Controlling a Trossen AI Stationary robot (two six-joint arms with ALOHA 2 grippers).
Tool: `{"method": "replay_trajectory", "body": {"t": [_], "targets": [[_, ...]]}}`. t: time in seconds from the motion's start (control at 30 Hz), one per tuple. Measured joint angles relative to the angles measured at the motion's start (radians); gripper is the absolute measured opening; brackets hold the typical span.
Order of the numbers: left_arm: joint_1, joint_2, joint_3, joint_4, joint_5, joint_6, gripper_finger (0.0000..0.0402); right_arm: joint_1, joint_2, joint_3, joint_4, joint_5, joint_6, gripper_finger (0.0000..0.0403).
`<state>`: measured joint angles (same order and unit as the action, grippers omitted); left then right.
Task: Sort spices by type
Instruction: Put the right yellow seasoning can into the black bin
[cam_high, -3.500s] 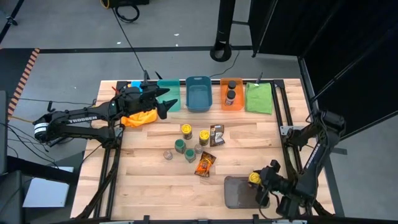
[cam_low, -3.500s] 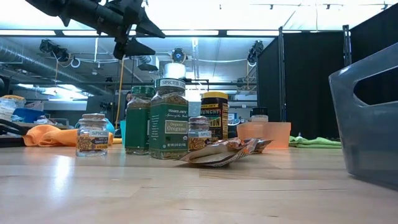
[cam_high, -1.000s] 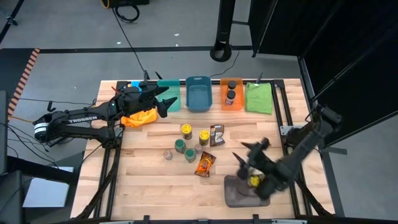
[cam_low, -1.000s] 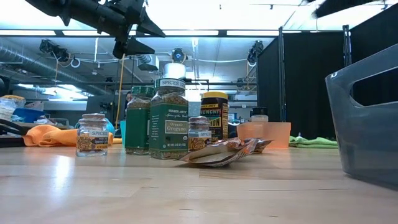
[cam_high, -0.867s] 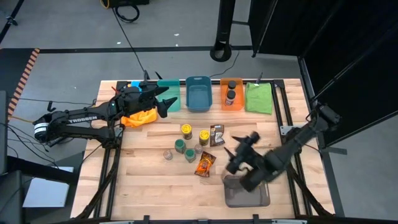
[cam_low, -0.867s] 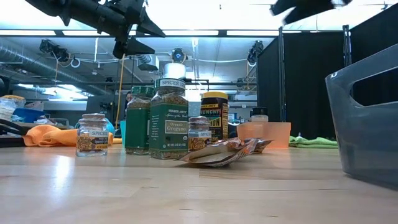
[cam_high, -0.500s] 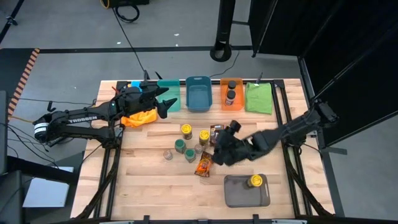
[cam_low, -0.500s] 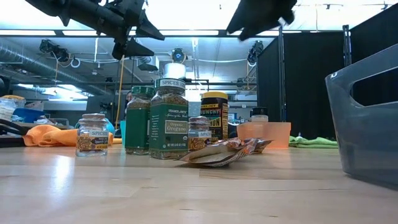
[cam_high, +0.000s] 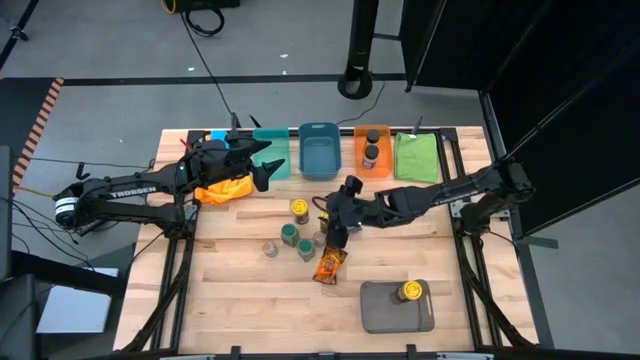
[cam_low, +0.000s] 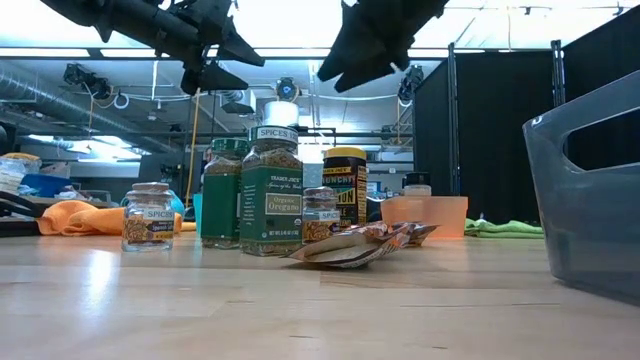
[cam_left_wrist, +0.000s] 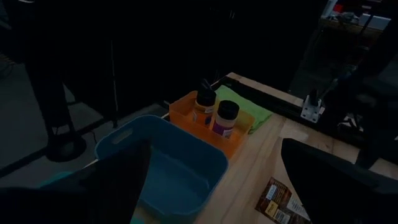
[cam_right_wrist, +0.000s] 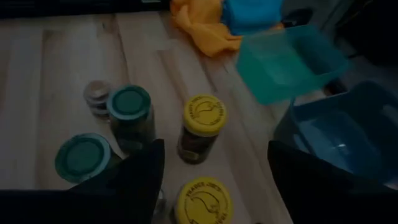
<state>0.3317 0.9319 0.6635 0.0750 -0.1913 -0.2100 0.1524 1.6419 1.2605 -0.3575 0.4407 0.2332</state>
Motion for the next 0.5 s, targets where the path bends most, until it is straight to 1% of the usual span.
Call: {"method": "replay_trajectory", "body": {"t": [0.1, 0.17, 0.37, 0.5], "targets": [[0.000, 0.000, 0.000, -0.001, 0.000, 0.000, 0.0369, -0.029, 0.029, 0.000, -0.002, -0.093, 0.008, 0.0303], [0.000, 0.000, 0.000, -0.003, 0.001, 0.000, 0.0369, -0.041, 0.046, 0.000, -0.008, -0.127, 0.019, 0.0307], [0.000, 0.000, 0.000, -0.004, 0.001, 0.000, 0.0369, -0.060, 0.094, -0.001, -0.015, -0.185, 0.026, 0.0311], [0.000, 0.000, 0.000, -0.007, 0.001, 0.000, 0.0369, -0.070, 0.110, 0.000, -0.041, -0.187, 0.026, 0.0309]]}}
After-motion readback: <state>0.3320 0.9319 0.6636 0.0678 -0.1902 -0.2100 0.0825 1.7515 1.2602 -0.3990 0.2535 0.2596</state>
